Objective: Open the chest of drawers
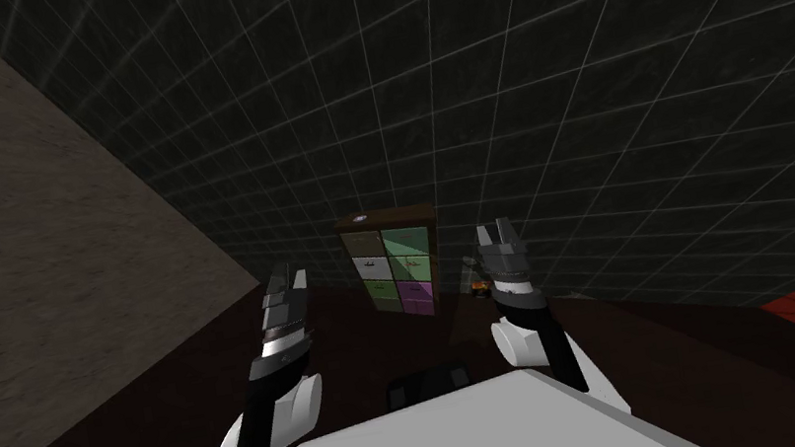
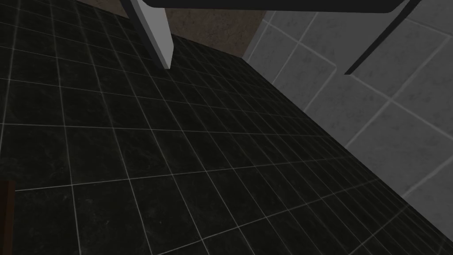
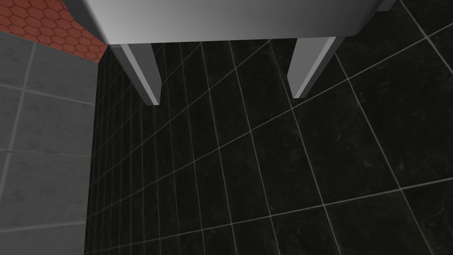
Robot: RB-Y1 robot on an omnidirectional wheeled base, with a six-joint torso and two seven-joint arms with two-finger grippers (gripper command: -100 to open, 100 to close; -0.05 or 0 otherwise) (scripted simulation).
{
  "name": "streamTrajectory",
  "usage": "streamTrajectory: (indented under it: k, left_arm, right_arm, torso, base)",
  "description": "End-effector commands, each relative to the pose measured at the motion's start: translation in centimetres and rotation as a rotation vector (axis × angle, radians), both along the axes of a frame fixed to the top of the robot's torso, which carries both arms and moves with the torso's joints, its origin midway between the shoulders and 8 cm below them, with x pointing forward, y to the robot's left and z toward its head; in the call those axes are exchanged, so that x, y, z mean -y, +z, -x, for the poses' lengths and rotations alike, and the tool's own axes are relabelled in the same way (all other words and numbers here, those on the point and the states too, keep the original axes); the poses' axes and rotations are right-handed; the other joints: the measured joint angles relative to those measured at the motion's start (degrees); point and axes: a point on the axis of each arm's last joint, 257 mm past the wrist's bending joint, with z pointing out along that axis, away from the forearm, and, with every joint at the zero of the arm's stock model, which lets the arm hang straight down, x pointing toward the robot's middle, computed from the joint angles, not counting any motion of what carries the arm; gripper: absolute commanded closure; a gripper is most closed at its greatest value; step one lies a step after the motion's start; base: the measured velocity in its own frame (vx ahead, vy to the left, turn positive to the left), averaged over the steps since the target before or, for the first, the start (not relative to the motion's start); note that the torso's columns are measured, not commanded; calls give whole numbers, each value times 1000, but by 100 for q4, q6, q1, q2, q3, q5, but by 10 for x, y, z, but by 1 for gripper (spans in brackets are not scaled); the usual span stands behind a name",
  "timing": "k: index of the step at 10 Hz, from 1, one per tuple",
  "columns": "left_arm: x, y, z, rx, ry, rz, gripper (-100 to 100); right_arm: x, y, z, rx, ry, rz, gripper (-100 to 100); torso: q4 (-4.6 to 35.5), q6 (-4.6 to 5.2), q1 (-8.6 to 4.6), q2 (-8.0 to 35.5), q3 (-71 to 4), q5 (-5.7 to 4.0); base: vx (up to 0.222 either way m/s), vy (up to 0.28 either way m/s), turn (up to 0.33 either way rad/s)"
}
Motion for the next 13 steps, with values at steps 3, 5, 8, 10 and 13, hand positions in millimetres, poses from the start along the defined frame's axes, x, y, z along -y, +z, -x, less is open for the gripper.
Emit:
streamTrajectory:
  k: [3,5,8,10,13]
  left_arm:
    - [0,0,0,0,0,0,0]
    - [0,0,0,0,0,0,0]
    - [0,0,0,0,0,0,0]
    - [3,-7,-5,-18,-11,-28,-100]
    - [6,-30,-17,-66,-21,-66,-100]
  right_arm:
    - [0,0,0,0,0,0,0]
    - [0,0,0,0,0,0,0]
    - [0,0,0,0,0,0,0]
    - [0,0,0,0,0,0,0]
    - [0,0,0,0,0,0,0]
  torso:
    - [1006,0,0,1003,-2014,0]
    - [1846,0,0,1845,-3692,0]
    - [3114,0,0,3116,-6227,0]
    - [3960,0,0,3962,-7919,0]
    - [4217,0,-18,4209,-8460,-6]
  base:
    - [0,0,0]
    - [0,0,0]
    - [0,0,0]
    - [13,-16,-9]
    - [61,-91,-30]
